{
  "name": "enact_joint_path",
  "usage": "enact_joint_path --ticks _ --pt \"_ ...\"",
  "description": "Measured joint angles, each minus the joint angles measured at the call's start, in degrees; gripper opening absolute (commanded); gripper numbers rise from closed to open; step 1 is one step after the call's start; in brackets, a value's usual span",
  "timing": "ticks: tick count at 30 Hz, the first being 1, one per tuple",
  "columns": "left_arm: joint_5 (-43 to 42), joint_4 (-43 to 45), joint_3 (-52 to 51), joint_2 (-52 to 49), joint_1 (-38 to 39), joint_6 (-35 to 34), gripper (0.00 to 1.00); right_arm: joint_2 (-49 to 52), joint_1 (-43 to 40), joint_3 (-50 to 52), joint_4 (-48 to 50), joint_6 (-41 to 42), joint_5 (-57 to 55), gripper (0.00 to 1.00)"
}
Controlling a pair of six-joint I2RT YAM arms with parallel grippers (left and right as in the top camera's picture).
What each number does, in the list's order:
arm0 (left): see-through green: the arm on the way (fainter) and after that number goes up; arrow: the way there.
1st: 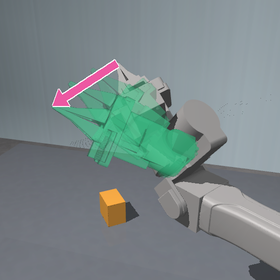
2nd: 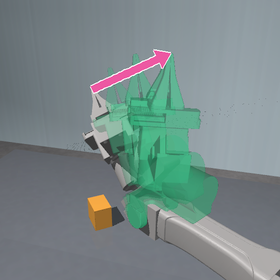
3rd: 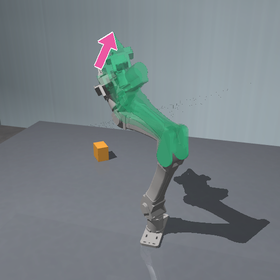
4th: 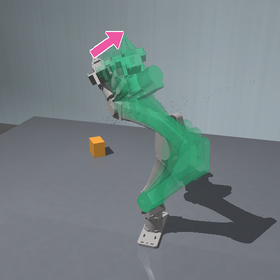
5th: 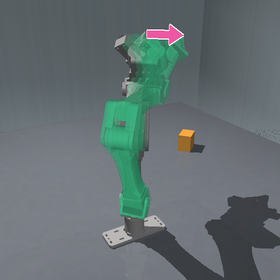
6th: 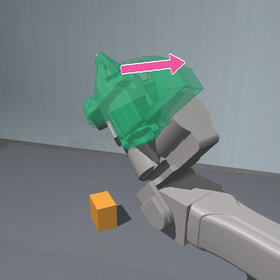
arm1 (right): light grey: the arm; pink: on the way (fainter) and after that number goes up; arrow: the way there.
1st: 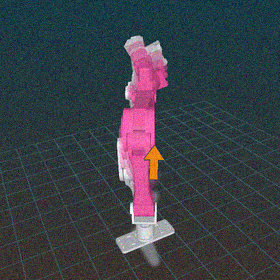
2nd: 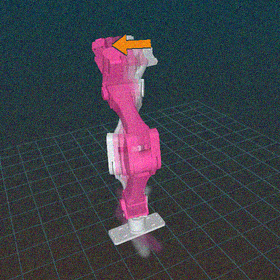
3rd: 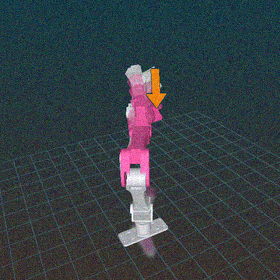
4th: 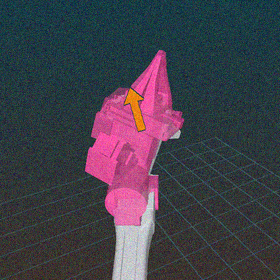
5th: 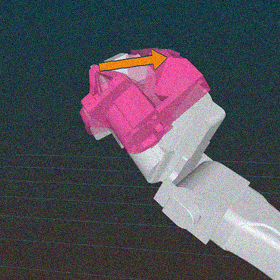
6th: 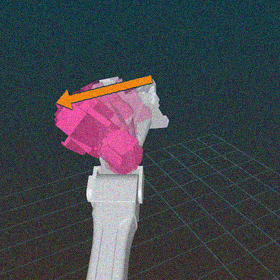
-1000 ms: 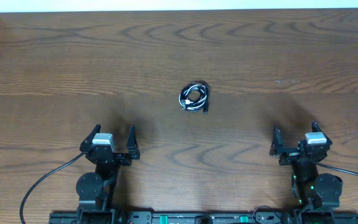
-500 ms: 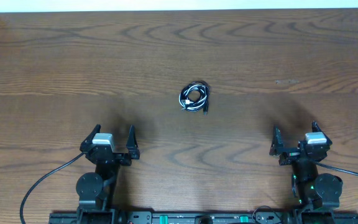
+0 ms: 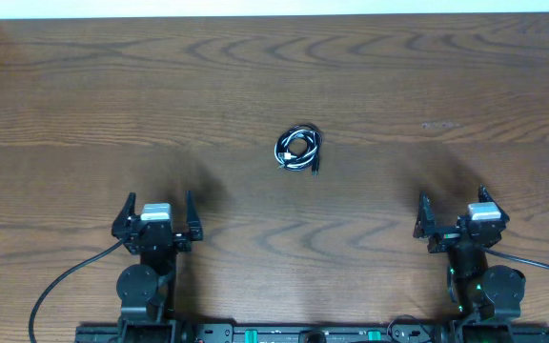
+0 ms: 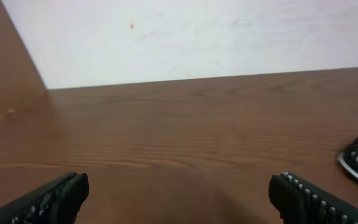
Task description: Untangle cables
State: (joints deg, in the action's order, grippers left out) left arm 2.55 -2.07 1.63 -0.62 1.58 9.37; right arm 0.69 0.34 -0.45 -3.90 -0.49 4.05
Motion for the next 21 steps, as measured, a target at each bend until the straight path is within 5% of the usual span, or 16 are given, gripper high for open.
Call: enact_joint_path --ticks 9,16,21 --pt "-5.6 2.0 -0.5 0.0 0.0 -3.6 0.98 0.0 0.0 0.0 0.0 0.0 0.0 0.99" --pt "-16.4 26.0 -1.0 0.0 0.0 -11.8 0.98 0.0 0.0 0.0 0.0 0.0 0.0 0.99" --pt "-18.6 25.9 3.9 -0.2 0.0 -18.5 0.98 0.0 0.0 0.0 0.0 0.0 0.0 0.99"
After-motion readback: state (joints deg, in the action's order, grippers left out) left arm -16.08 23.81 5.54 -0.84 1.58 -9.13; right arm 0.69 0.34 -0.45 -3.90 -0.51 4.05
